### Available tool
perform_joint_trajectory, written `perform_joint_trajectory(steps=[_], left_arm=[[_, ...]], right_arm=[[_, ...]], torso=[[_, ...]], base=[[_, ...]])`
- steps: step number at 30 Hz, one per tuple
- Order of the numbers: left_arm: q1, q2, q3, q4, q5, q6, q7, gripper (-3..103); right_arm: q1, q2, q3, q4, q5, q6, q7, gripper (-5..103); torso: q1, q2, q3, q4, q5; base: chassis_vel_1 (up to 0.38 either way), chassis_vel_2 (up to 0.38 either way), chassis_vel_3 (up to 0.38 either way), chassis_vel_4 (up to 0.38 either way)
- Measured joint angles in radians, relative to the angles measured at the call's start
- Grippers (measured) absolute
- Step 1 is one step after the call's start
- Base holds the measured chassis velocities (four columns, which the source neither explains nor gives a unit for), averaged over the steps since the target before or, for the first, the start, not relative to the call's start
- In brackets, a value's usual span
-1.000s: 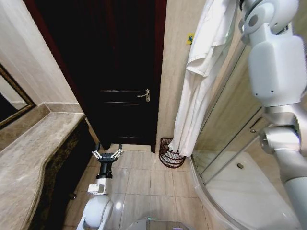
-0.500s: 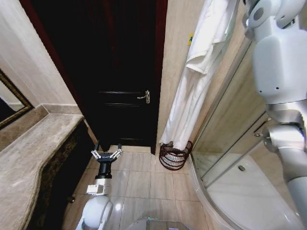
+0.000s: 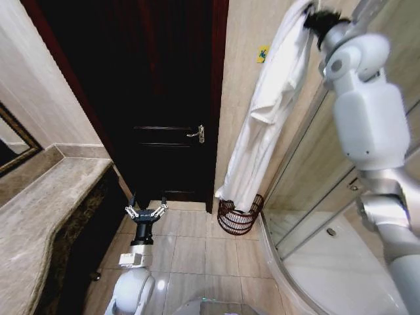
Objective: Discard the used towel into the hamper.
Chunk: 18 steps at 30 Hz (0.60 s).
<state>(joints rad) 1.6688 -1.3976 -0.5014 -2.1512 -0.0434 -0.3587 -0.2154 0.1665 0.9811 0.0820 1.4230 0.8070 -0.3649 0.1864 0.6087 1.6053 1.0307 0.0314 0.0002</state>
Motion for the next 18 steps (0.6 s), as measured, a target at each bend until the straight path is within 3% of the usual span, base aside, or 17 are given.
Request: perform_joint_trajectory(steps=[18], left_arm=[[0.003, -0.001, 0.003, 0.031, -0.003, -0.025, -0.001, 100]], right_arm=[[-0.308, 0.013, 0.105, 0.137, -0.065, 0.029, 0.009, 4]], torso=[[0.000, 0.000, 0.000, 0.0000, -0.0003]], base=[[0.000, 0.000, 0.000, 0.000]])
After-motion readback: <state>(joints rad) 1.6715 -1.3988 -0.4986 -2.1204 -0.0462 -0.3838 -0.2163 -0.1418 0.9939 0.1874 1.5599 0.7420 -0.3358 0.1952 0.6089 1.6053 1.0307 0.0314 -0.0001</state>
